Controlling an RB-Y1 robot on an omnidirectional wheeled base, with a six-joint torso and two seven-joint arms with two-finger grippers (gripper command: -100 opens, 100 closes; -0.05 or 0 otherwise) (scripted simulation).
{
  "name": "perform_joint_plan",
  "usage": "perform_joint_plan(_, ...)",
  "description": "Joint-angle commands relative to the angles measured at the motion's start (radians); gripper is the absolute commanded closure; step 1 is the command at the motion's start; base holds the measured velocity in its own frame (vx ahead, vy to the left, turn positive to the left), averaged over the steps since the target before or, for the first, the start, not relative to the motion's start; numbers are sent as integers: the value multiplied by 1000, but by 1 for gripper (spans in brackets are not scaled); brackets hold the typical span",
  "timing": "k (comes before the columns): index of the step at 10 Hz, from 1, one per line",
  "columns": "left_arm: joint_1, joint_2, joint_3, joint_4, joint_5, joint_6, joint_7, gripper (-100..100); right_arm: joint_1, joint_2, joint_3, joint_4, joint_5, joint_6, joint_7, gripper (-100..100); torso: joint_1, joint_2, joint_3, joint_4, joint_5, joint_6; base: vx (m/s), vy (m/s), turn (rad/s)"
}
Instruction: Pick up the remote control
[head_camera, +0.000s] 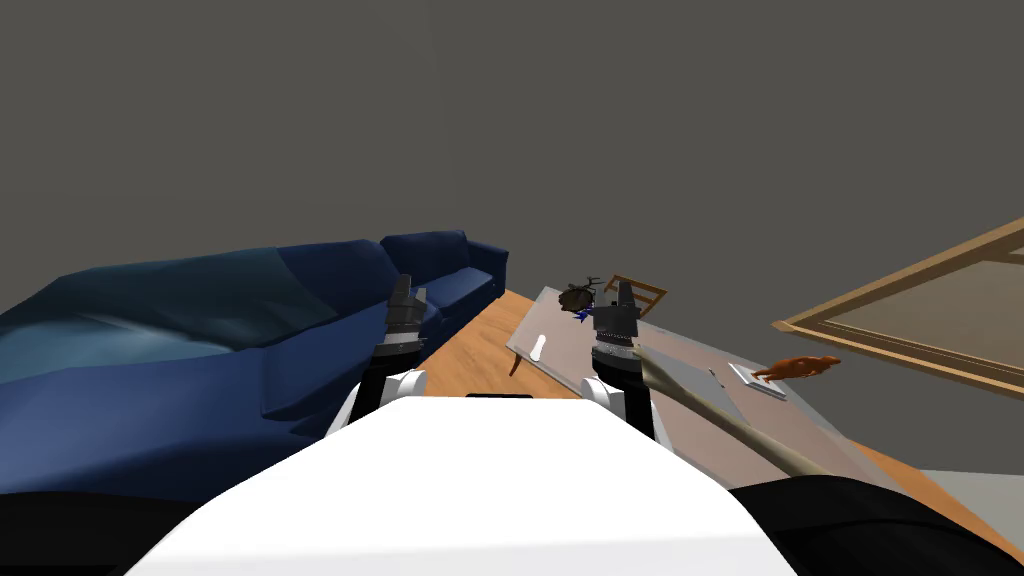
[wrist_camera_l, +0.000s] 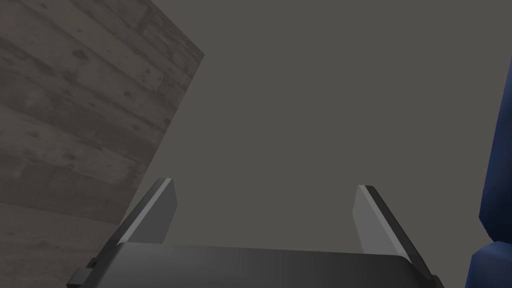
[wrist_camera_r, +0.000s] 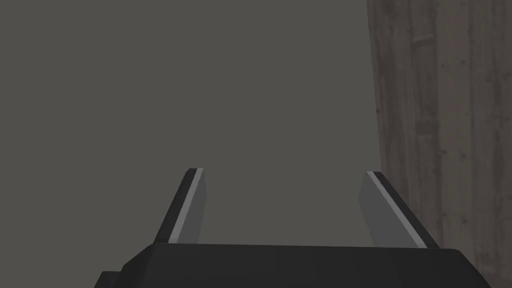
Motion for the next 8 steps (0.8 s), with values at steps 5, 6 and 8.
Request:
perform_joint_plan(5,0,0,0,0,0,0,0,0,-15,-105,-13,114,-74,55,39,-100,13,-9,-5,-2,3,0,99,154,45)
perform_joint_plan(6,0,0,0,0,0,0,0,0,-20,-128,-18,148,-97,73,49,-100,10,-7,-5,-2,2,0,82,155,44)
perform_joint_plan(8,0,0,0,0,0,0,0,0,-24,-153,-24,187,-123,93,60,-100,11,-8,-5,-2,3,0,117,147,29)
